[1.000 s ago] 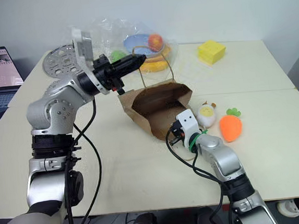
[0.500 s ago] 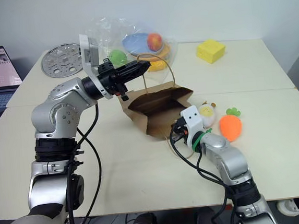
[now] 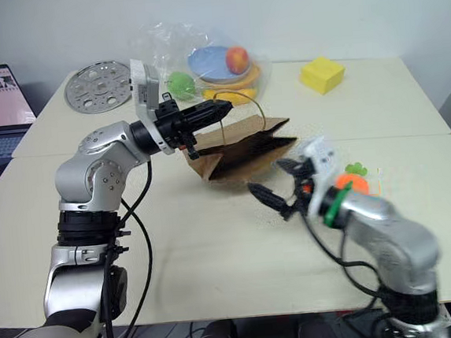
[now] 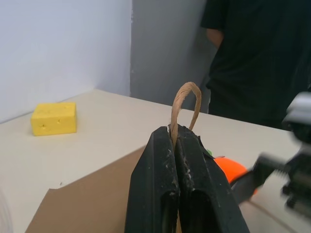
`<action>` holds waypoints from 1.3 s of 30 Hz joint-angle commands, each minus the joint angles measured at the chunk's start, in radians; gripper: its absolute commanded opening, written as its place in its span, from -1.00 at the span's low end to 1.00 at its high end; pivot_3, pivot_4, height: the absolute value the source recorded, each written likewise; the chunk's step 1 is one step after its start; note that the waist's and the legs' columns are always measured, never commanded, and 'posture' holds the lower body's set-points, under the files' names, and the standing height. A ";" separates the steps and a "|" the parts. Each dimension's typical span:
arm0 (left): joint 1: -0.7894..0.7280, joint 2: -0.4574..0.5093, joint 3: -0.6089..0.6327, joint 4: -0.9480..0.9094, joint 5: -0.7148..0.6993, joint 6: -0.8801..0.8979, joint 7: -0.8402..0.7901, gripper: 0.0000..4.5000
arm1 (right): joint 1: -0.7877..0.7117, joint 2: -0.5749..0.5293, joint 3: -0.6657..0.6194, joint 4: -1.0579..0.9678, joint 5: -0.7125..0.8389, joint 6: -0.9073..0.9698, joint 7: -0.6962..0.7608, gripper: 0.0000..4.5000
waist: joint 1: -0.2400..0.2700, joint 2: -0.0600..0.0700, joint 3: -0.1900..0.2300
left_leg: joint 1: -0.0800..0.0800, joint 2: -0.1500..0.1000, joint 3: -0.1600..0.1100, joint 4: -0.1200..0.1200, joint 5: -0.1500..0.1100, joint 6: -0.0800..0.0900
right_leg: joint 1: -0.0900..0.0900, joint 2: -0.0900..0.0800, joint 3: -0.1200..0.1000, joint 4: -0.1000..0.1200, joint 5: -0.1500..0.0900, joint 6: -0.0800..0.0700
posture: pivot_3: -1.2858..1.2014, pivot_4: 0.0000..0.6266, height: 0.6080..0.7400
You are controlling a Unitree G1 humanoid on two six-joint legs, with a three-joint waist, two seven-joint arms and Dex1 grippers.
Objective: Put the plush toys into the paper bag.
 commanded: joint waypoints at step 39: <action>0.001 0.024 0.008 -0.038 0.015 -0.019 -0.025 -1.00 | 0.216 -0.160 -0.189 0.216 -0.156 -0.182 -0.174 -0.93 | -0.005 0.001 0.000 | 0.001 -0.001 0.002 0.002 0.000 0.001 | -0.002 0.001 0.004 0.004 0.000 0.000 | 0.03 -0.52 1.00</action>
